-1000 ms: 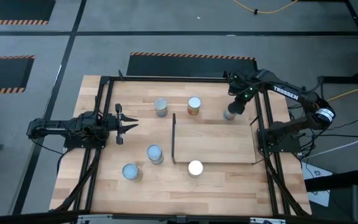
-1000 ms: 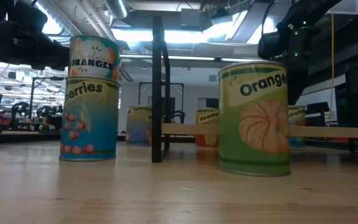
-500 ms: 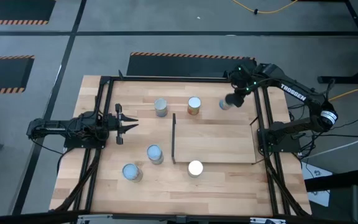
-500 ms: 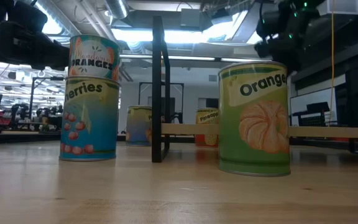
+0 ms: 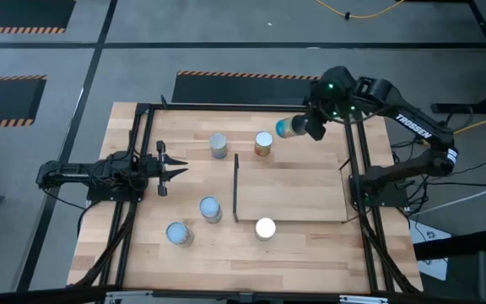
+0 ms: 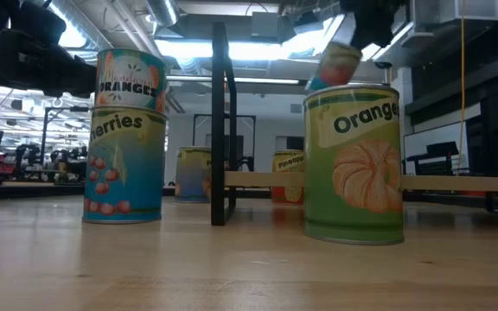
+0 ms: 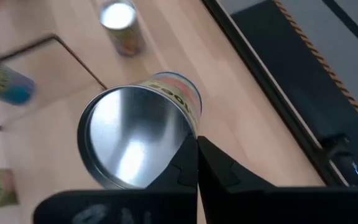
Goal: Pick and place cans onto a shelf
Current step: Put the canned tomatoes on the shelf
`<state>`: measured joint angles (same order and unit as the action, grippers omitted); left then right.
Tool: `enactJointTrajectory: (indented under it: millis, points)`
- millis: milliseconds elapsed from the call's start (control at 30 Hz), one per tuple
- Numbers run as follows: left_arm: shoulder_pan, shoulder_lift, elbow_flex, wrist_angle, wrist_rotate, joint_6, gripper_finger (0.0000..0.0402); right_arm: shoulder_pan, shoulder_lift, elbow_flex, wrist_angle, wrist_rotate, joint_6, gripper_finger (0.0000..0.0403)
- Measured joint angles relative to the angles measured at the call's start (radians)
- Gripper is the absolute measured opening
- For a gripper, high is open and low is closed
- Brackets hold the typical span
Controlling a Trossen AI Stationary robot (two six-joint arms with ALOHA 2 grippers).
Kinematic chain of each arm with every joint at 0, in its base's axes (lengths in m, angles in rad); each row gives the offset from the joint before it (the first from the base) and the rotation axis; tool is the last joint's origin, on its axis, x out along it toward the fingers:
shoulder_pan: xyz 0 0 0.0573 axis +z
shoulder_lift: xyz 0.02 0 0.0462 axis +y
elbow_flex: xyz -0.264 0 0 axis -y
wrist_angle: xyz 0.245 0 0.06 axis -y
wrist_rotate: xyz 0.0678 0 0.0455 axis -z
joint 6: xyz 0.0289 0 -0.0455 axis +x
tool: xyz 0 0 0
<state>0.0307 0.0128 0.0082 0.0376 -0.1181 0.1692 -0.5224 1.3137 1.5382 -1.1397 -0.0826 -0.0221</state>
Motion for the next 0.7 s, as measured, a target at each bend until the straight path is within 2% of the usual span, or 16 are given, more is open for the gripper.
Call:
enactJointTrajectory:
  millis: [267, 700]
  points:
    - [0.0, 0.0, 0.0, 0.0, 0.0, 0.0, 0.0079, 0.121, 0.106, 0.119, -0.002, 0.001, 0.048, 0.0]
    - [0.0, 0.0, 0.0, 0.0, 0.0, 0.0, 0.0079, 0.238, 0.316, 0.13, -0.019, 0.0, 0.15, 0.0002]
